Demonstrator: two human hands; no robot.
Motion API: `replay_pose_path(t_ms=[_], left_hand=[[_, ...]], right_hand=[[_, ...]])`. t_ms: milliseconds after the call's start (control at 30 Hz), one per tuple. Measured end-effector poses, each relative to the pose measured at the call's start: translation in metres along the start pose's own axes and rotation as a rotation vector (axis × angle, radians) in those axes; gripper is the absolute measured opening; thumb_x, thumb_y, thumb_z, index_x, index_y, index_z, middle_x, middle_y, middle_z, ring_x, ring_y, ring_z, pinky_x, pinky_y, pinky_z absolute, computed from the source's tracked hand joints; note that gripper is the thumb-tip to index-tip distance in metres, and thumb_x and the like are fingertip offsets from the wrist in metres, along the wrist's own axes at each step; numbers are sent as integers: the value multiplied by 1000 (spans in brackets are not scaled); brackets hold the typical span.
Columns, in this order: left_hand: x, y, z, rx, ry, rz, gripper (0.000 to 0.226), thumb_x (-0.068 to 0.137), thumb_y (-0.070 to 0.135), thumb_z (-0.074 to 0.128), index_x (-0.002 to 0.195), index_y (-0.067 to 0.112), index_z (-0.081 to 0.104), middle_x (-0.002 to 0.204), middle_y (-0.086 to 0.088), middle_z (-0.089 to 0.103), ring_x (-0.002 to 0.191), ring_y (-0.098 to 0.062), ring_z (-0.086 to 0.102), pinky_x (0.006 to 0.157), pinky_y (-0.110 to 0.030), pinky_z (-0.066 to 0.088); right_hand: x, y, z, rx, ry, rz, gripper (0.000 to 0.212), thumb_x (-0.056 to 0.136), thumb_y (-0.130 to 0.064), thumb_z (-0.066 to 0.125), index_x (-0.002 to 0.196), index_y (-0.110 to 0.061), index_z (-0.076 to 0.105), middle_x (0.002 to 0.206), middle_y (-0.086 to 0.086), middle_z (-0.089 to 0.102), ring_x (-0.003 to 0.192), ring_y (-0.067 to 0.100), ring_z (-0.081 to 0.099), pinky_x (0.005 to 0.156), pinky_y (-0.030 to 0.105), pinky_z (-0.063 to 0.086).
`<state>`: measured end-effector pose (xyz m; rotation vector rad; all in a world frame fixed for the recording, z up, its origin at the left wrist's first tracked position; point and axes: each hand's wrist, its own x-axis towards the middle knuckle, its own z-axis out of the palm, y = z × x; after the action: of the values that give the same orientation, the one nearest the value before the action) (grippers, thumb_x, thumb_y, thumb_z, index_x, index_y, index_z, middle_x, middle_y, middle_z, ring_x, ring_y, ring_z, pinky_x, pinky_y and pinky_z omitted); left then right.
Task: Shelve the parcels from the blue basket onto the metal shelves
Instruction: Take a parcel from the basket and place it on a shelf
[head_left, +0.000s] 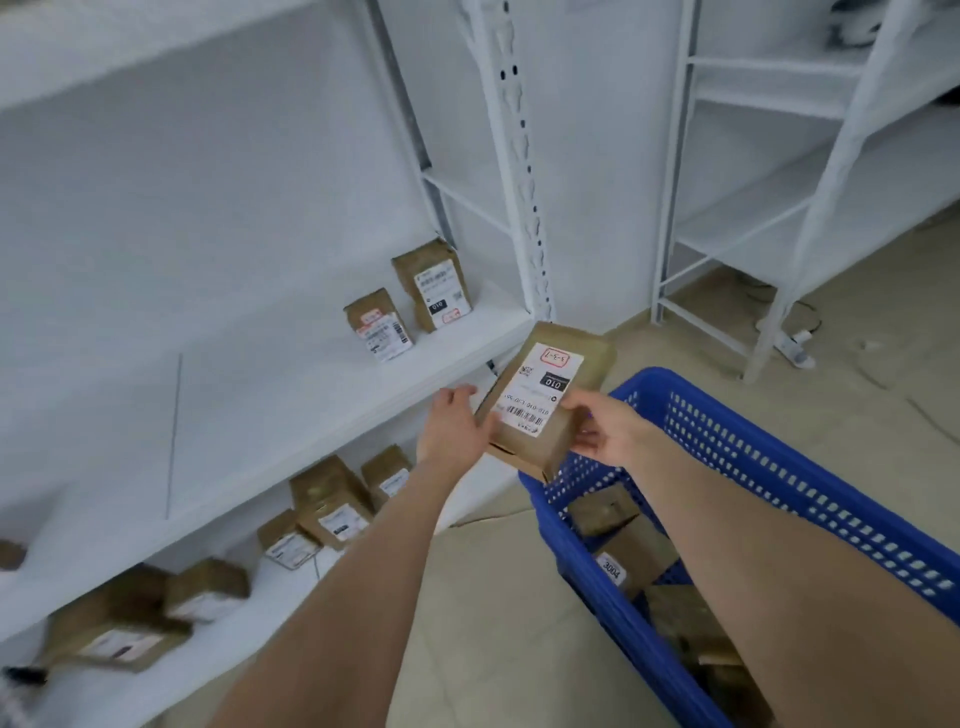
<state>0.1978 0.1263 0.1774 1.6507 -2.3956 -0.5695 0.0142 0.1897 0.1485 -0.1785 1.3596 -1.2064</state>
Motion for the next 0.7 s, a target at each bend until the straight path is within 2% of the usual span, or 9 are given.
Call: replay_pose_path(t_ms=[100, 233, 333, 400, 433, 500, 567, 633, 700], left_hand=[[-19, -47, -37, -150, -22, -186, 60, 94, 47, 49, 142, 14, 36, 142, -14, 39, 127, -32, 45, 102, -40, 40], [-58, -116, -80, -353, -69, -279, 67, 92, 53, 50, 143, 11, 35, 141, -12, 47, 127, -31, 47, 104, -38, 38], [-89, -169, -109, -638, -116, -354, 67, 85, 52, 63, 129, 4, 49, 120, -10, 63, 97, -26, 64, 81, -36, 53], [-109, -196, -130, -780, -114, -367, 46, 84, 36, 70, 111, 3, 55, 94, -7, 67, 71, -18, 63, 58, -26, 54], [-118, -209, -141, -798, -86, -370, 40, 84, 28, 73, 109, 3, 55, 88, -5, 66, 67, -16, 62, 54, -24, 53], [-126, -230, -160, -835, -21, -369, 46, 80, 19, 77, 117, 3, 55, 97, -8, 66, 75, -19, 64, 61, -27, 56], [-132, -245, -179, -825, 34, -338, 52, 79, 13, 78, 123, 4, 53, 107, -10, 62, 83, -21, 63, 69, -32, 55], [-138, -255, -198, -738, 57, -297, 51, 78, 10, 77, 123, 7, 54, 110, -11, 58, 87, -21, 60, 77, -34, 54], [-143, -263, -214, -628, 25, -217, 48, 79, 7, 75, 123, 7, 55, 116, -12, 57, 97, -23, 59, 90, -36, 52]], right_hand=[[-24, 15, 52, -53, -69, -44, 39, 86, -5, 61, 124, -10, 54, 111, 14, 65, 98, 28, 64, 74, 36, 54], [-59, 50, 128, -90, -124, -85, 40, 86, -2, 56, 125, -9, 53, 114, 16, 63, 97, 29, 61, 69, 36, 54], [-80, 83, 181, -32, -153, -88, 34, 85, 1, 52, 117, -10, 55, 98, 13, 64, 84, 27, 62, 66, 36, 53], [-91, 103, 209, 1, -188, -71, 26, 85, 1, 51, 108, -9, 57, 94, 12, 64, 81, 27, 62, 70, 39, 54], [-96, 113, 221, 2, -203, -51, 22, 86, 0, 52, 105, -9, 57, 95, 13, 63, 82, 28, 62, 71, 40, 54], [-105, 128, 241, -87, -182, -23, 22, 87, -8, 61, 108, -11, 56, 103, 10, 59, 92, 29, 61, 76, 41, 52], [-105, 141, 251, -251, -57, -48, 46, 83, -23, 73, 122, -14, 51, 118, 8, 51, 114, 31, 54, 92, 44, 49], [-102, 148, 259, -383, 74, -149, 87, 73, -32, 83, 142, -12, 33, 137, 8, 45, 128, 32, 44, 102, 46, 42], [-102, 151, 267, -469, 95, -262, 115, 66, -31, 88, 152, -14, 14, 152, 10, 33, 136, 31, 37, 109, 49, 36]])
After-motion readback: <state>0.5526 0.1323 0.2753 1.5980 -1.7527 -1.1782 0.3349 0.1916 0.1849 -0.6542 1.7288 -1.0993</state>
